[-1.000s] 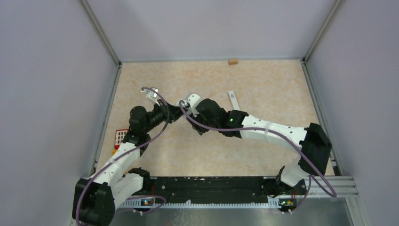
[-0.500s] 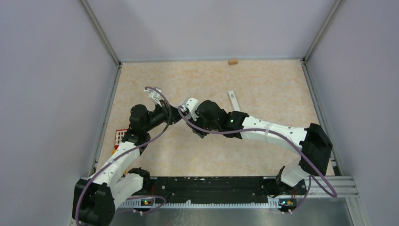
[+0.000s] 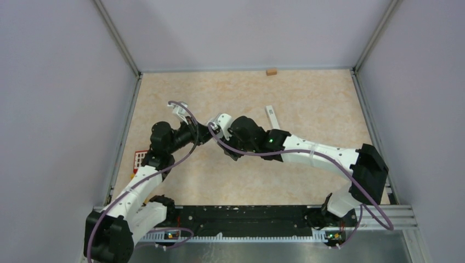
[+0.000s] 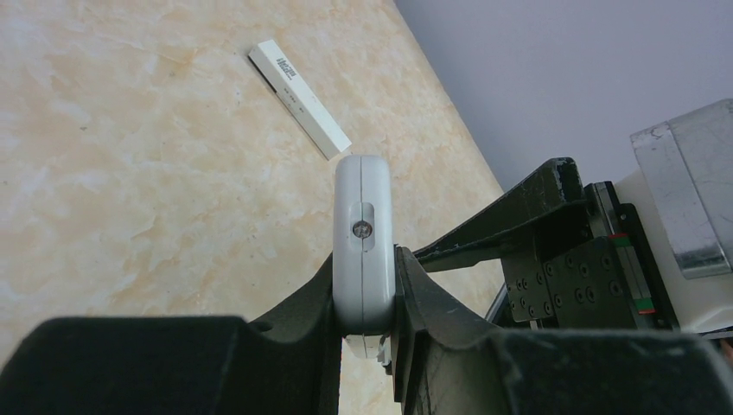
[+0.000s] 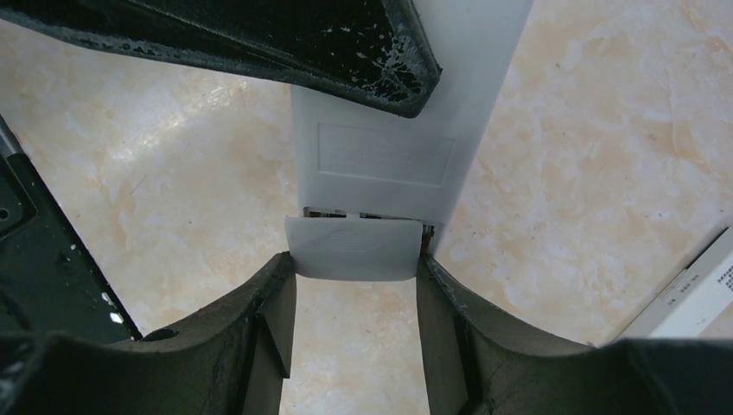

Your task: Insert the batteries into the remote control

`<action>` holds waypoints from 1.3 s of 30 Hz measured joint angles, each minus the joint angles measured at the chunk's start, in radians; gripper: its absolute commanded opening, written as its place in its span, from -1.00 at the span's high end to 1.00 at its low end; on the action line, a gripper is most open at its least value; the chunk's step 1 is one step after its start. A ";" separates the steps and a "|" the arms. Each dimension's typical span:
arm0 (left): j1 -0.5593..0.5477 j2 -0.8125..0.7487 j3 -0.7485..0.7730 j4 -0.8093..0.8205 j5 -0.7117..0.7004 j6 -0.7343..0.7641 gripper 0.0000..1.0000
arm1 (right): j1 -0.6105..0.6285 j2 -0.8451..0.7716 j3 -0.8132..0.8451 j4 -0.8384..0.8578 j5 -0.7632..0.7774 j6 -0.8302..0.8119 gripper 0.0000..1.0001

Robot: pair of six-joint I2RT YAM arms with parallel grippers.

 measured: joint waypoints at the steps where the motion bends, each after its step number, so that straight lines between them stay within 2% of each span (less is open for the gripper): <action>1: 0.000 -0.005 0.001 -0.006 -0.005 0.000 1.00 | 0.000 0.000 0.000 0.003 0.001 0.001 0.13; 14: -0.010 -0.138 0.012 -0.166 -0.148 0.016 1.00 | -0.016 -0.032 -0.090 0.144 0.041 -0.014 0.14; 20: -0.010 -0.158 0.019 -0.200 -0.195 0.018 1.00 | -0.016 -0.034 -0.093 0.193 -0.019 -0.048 0.14; 27: -0.010 -0.157 0.019 -0.200 -0.202 0.018 1.00 | -0.016 -0.034 -0.093 0.192 -0.106 -0.071 0.14; 39: -0.010 -0.172 0.019 -0.199 -0.176 0.026 1.00 | -0.016 -0.021 -0.048 0.153 -0.097 -0.072 0.13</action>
